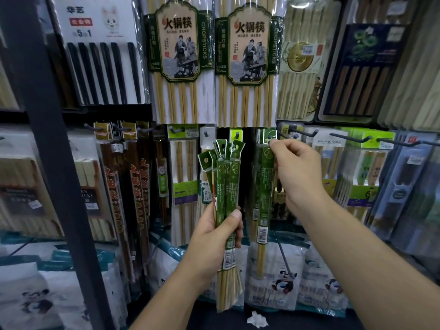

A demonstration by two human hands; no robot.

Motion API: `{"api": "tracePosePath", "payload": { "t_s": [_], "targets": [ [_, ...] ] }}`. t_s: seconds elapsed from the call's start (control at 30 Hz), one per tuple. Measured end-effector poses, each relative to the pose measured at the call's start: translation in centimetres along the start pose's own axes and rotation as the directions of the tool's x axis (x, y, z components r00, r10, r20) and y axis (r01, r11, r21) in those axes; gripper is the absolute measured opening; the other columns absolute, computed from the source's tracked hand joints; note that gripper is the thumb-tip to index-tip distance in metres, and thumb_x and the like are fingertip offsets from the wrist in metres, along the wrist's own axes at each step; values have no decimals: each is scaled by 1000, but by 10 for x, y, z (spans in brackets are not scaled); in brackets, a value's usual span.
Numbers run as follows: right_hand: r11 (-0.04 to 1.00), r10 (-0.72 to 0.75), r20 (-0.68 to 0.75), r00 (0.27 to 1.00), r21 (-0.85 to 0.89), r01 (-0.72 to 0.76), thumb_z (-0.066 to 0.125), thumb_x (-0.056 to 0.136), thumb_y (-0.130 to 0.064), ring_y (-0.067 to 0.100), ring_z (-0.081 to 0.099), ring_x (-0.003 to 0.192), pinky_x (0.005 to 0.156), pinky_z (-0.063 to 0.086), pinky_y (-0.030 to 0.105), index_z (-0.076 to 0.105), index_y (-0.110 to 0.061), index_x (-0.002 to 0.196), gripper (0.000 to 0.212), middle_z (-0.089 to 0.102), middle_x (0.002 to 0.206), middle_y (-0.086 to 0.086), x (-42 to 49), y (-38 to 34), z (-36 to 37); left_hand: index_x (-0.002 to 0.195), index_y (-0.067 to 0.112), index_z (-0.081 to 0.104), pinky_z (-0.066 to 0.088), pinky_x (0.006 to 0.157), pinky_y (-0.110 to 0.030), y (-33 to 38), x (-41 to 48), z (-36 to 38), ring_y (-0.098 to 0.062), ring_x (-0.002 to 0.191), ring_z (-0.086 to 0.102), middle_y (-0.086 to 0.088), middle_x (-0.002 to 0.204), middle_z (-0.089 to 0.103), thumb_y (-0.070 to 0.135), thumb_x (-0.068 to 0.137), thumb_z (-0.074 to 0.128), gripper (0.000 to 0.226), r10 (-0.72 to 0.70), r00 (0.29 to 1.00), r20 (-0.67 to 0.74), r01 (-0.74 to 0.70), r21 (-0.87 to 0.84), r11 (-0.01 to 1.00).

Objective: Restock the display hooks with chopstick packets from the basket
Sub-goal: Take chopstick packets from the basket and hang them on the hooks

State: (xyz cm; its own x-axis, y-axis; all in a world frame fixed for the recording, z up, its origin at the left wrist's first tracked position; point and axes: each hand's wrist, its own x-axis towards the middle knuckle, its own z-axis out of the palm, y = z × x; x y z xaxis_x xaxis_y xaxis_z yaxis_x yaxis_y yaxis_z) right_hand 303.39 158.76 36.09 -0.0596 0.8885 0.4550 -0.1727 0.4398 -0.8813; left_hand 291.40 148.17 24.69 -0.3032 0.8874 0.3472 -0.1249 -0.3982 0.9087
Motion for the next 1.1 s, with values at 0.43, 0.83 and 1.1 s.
{"api": "tracePosePath", "payload": {
  "t_s": [0.43,0.83,1.1],
  "targets": [
    [976,-73,-109,991,-214,48,68,95,-38,-3,52,54,64,42,21,70,-16,73,31,55,52,-17,22,28,8,103,9,58,52,58,-26,5,-2,2,-16,69,64,-3,77,67,28,92,67,24,24,1000,9,-25,29,999],
    [998,62,100,993,25,-65,64,98,-36,2,58,61,59,45,21,74,-26,68,33,67,67,-11,-26,18,5,88,38,69,51,57,-27,4,-4,5,-14,67,60,2,76,66,38,83,78,11,19,999,43,-20,26,999],
    [988,25,180,983,143,-51,66,97,-21,1,57,58,48,42,16,71,-20,80,18,63,62,-13,-39,7,3,86,42,69,52,60,-28,6,-5,6,-13,67,63,4,75,68,52,78,77,15,2,999,47,-5,66,998]
  ]
}}
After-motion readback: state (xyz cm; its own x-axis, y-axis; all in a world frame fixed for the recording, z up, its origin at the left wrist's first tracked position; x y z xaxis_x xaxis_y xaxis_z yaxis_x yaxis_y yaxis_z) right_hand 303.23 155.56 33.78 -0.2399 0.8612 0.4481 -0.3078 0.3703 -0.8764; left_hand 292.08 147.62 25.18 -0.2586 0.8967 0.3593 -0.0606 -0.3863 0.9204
